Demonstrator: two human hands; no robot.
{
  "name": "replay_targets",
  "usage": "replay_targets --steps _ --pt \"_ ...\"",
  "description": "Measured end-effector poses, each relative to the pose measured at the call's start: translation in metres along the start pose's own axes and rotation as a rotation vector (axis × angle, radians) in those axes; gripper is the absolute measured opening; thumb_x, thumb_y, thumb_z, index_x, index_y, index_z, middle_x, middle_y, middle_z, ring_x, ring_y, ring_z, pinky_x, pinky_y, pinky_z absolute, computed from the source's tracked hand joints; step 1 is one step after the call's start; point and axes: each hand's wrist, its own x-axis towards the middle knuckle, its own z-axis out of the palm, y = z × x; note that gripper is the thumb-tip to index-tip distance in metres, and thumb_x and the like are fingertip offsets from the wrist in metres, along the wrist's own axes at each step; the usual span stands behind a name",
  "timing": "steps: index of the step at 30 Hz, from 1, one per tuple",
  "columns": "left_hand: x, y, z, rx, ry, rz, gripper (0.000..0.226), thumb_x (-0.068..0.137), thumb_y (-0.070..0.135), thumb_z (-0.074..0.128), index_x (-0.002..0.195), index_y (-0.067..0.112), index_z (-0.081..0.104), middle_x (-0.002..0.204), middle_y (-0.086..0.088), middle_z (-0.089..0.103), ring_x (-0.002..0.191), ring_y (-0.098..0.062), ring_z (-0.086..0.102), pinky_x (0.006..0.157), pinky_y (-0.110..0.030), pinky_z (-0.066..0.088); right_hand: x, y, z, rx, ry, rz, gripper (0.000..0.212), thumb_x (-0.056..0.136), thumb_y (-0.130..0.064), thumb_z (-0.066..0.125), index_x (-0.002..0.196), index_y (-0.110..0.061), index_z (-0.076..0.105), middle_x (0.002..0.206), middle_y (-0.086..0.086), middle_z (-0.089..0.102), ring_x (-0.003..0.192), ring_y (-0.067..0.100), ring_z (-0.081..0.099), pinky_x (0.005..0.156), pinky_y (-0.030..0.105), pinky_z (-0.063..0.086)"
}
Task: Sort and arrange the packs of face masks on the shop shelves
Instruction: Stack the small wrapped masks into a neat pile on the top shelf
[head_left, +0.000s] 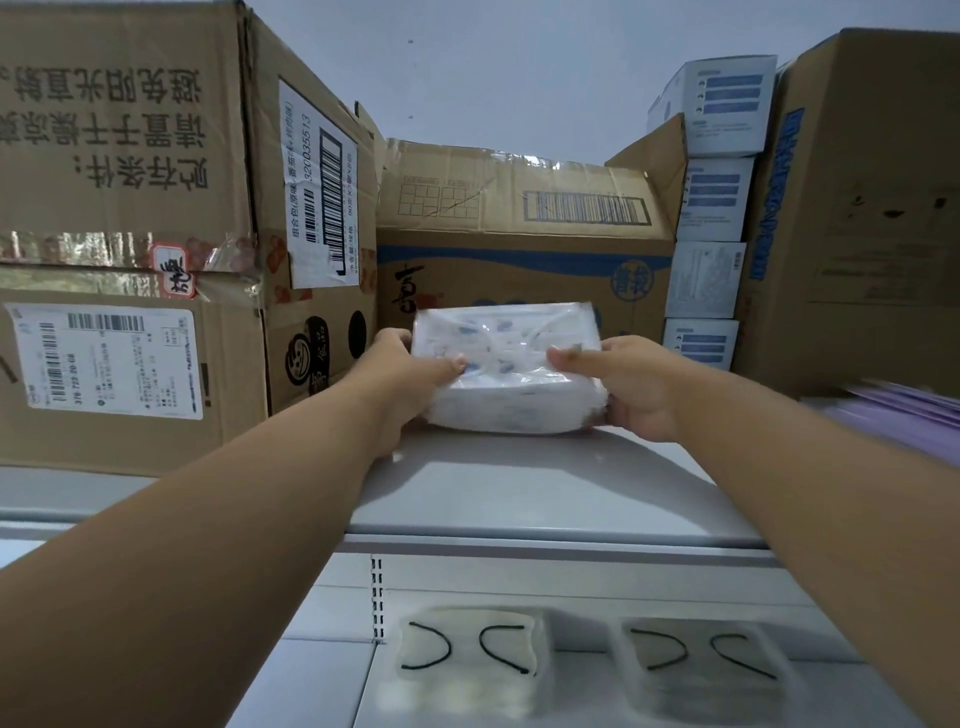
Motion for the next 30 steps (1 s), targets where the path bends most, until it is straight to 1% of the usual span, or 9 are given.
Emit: replay_targets --steps 6,11,14,16,19,22,25,28,30 --pt "-0.001 0.003 0.008 0.317 0.161 0.016 0.043 0.088 0.039 0.066 0.122 0.019 0.048 0.106 -0.006 0.059 0.093 -0.024 0.06 0.082 -0.038 0.056 0.008 -0.002 0.006 -0.074 0.042 0.158 0.035 0.081 -0.027 0.081 0.103 -0.007 0.062 0.088 0.011 0.068 0.073 0.028 0.066 0.062 0.035 0.055" --pt "-0.001 0.005 0.007 0.464 0.181 -0.012 0.066 0.088 0.048 0.061 0.143 0.023 0.034 0.131 -0.009 0.052 0.11 -0.032 0.056 0.096 -0.042 0.052 0.017 -0.001 0.009 -0.161 0.114 0.14 0.042 0.08 -0.033 0.082 0.105 -0.006 0.061 0.09 0.012 0.063 0.068 0.025 0.063 0.059 0.034 0.057" --pt "-0.006 0.008 0.007 0.644 0.219 0.161 0.058 0.096 0.042 0.054 0.149 0.03 0.034 0.15 -0.009 0.036 0.133 -0.032 0.04 0.106 -0.042 0.038 0.022 0.0 0.005 -0.416 0.209 0.078 0.075 0.071 -0.051 0.084 0.126 -0.009 0.052 0.104 0.007 0.058 0.084 0.024 0.059 0.076 0.044 0.06" --pt "-0.01 0.016 0.006 0.735 0.251 0.408 0.041 0.099 0.032 0.052 0.14 0.034 0.05 0.15 -0.002 0.042 0.136 -0.027 0.036 0.11 -0.045 0.034 0.018 -0.005 0.002 -0.602 0.269 -0.064 0.084 0.074 -0.049 0.082 0.142 -0.019 0.042 0.129 0.003 0.056 0.108 0.025 0.057 0.093 0.043 0.053" --pt "-0.011 0.028 0.009 0.914 0.074 0.526 0.024 0.098 0.021 0.054 0.108 0.034 0.07 0.127 0.007 0.062 0.117 -0.019 0.054 0.099 -0.041 0.049 0.008 -0.019 0.003 -0.776 0.209 -0.31 0.063 0.086 -0.036 0.075 0.143 -0.027 0.049 0.149 -0.004 0.045 0.13 0.022 0.048 0.097 0.03 0.04" --pt "-0.007 0.039 0.013 1.077 -0.067 0.405 0.025 0.093 0.012 0.054 0.092 0.033 0.067 0.102 0.009 0.066 0.093 -0.015 0.06 0.078 -0.034 0.057 0.009 -0.026 0.009 -0.911 0.073 -0.37 0.026 0.094 -0.031 0.065 0.119 -0.026 0.07 0.133 -0.007 0.06 0.113 0.016 0.059 0.087 0.025 0.043" --pt "-0.001 0.052 0.013 1.157 -0.11 0.409 0.019 0.094 0.014 0.055 0.1 0.027 0.068 0.103 0.005 0.067 0.092 -0.017 0.061 0.081 -0.035 0.057 0.013 -0.023 0.015 -0.999 0.036 -0.346 0.018 0.097 -0.028 0.059 0.108 -0.025 0.073 0.105 -0.01 0.067 0.086 0.007 0.059 0.07 0.021 0.044" --pt "0.006 0.054 0.015 1.138 -0.165 0.399 0.033 0.096 0.017 0.057 0.123 0.034 0.061 0.118 0.002 0.063 0.1 -0.02 0.061 0.087 -0.038 0.057 0.013 -0.016 0.015 -0.972 0.051 -0.329 0.019 0.099 -0.026 0.054 0.105 -0.025 0.072 0.092 -0.011 0.065 0.077 0.008 0.057 0.06 0.02 0.041" --pt "0.01 0.046 0.017 1.081 -0.186 0.367 0.036 0.098 0.016 0.052 0.122 0.039 0.063 0.126 0.001 0.059 0.103 -0.022 0.059 0.086 -0.037 0.057 0.01 -0.01 0.014 -0.88 0.076 -0.309 0.021 0.1 -0.028 0.052 0.107 -0.024 0.072 0.095 -0.008 0.067 0.082 0.01 0.059 0.064 0.023 0.043"
